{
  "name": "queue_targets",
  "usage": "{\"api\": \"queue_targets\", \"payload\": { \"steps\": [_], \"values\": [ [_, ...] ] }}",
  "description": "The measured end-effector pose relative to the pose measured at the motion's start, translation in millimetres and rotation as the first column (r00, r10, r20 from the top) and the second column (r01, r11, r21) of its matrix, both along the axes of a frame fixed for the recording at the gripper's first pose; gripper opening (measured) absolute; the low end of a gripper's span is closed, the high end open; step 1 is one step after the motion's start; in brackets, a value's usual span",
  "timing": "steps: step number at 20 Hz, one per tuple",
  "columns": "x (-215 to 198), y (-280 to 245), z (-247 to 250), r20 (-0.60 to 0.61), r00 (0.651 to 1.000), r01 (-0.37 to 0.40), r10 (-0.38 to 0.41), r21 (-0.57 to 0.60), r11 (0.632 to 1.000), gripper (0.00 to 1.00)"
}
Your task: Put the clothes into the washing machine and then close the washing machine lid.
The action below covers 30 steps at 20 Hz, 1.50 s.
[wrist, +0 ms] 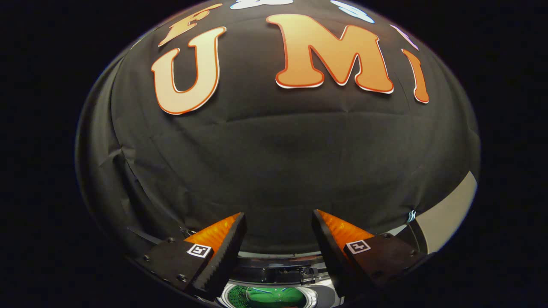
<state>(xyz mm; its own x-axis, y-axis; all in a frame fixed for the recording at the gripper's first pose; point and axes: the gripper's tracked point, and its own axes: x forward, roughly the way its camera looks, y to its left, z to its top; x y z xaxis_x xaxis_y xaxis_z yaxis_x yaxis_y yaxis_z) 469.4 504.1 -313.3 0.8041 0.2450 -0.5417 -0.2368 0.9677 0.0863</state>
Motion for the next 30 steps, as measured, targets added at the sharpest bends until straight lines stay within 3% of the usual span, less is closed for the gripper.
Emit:
{"api": "queue_targets", "payload": {
  "steps": [3, 13, 30],
  "values": [
    [-2.5, -1.4, -3.7, 0.026, 0.999, -0.043, 0.044, -0.046, 0.998, 0.97],
    [-26.6, -8.0, 6.4, 0.112, 0.993, -0.038, 0.038, -0.005, 0.999, 0.97],
    [-106.2, -28.1, 9.1, 0.150, 0.987, -0.054, 0.054, -0.005, 0.999, 0.97]
  ]
}}
